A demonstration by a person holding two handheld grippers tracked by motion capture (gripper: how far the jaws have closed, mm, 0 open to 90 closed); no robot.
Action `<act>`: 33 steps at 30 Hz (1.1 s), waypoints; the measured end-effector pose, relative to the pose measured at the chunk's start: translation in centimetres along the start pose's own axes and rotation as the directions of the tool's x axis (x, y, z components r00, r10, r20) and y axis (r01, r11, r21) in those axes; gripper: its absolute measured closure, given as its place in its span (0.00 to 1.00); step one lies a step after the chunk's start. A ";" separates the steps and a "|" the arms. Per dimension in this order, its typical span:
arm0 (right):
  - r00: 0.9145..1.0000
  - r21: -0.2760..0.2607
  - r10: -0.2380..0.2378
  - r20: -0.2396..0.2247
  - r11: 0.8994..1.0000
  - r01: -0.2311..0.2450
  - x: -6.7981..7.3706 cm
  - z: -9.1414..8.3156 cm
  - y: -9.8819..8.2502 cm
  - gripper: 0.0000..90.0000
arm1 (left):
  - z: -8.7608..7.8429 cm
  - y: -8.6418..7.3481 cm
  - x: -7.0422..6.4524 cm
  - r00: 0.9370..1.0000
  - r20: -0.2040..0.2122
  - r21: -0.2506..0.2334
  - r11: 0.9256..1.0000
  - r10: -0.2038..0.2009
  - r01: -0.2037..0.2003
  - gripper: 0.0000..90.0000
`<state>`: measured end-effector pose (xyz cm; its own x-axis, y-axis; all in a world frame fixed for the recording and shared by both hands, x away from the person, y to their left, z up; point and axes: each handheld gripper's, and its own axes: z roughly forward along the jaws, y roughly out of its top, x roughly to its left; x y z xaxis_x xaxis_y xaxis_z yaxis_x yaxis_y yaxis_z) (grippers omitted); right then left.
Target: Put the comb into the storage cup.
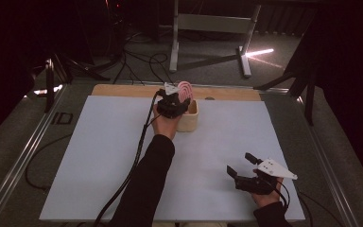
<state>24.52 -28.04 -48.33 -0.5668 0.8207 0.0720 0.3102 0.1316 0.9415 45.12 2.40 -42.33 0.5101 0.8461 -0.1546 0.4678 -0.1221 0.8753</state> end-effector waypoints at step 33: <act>1.000 0.004 -0.002 0.000 1.000 0.002 0.1 0.1 -0.1 0.12 | -0.8 -1.7 1.7 0.996 -0.071 -0.011 0.998 -0.061 0.060 0.28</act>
<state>24.53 -27.88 -48.41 -0.5679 0.8202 0.0698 0.3117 0.1358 0.9404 44.68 4.47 -43.73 0.4284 0.8865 -0.1747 0.4894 -0.0652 0.8696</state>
